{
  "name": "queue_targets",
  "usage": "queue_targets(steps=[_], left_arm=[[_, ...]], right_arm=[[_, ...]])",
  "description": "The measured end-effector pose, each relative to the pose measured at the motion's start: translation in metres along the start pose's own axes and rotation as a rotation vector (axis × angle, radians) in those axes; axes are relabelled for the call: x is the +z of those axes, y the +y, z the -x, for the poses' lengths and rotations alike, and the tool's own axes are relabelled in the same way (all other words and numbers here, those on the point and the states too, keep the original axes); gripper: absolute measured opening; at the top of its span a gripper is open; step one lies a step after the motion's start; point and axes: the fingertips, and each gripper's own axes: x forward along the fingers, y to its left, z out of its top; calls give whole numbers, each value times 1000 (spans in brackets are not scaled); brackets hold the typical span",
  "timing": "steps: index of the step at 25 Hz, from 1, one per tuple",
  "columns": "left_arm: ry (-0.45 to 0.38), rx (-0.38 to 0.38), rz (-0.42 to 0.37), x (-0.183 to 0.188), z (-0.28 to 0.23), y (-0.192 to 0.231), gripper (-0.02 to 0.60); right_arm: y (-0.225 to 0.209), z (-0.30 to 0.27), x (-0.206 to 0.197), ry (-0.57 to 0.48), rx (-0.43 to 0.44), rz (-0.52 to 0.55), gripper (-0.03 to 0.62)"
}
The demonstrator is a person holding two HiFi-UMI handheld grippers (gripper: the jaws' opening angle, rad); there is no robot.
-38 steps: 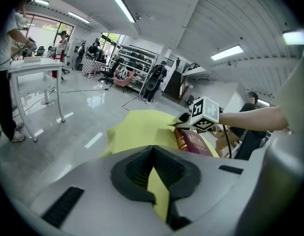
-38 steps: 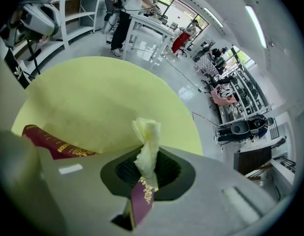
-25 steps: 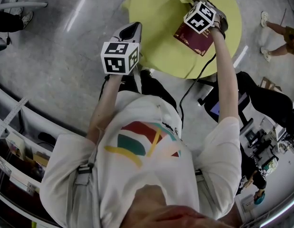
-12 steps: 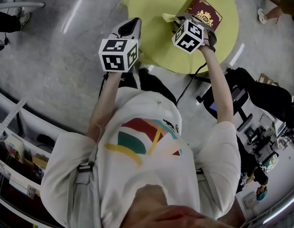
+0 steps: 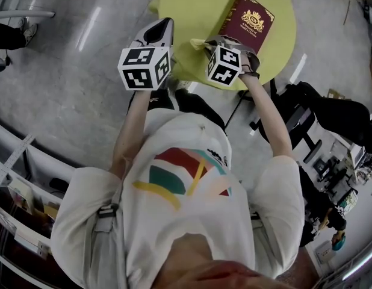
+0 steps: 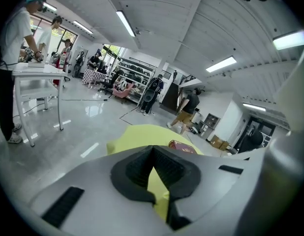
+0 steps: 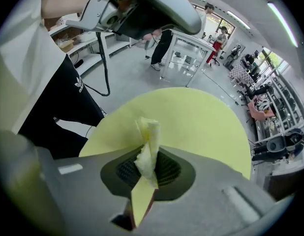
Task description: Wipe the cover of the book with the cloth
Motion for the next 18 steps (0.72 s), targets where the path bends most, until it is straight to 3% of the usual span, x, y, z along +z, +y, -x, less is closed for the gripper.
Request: queue_targets(steps=[9,13,18], left_arm=[[-32,-16,-25,14,-2,-11,15],[-84,-53,-79,48,-3,-33,15],[-167,-96,-174,96,3,-62,15]], right_arm=[[-24,11,7,-46,-67,-44,29],[-71,47,19,-133,-195,-151,29],[-129,132,29,-296,-425,-309,29]])
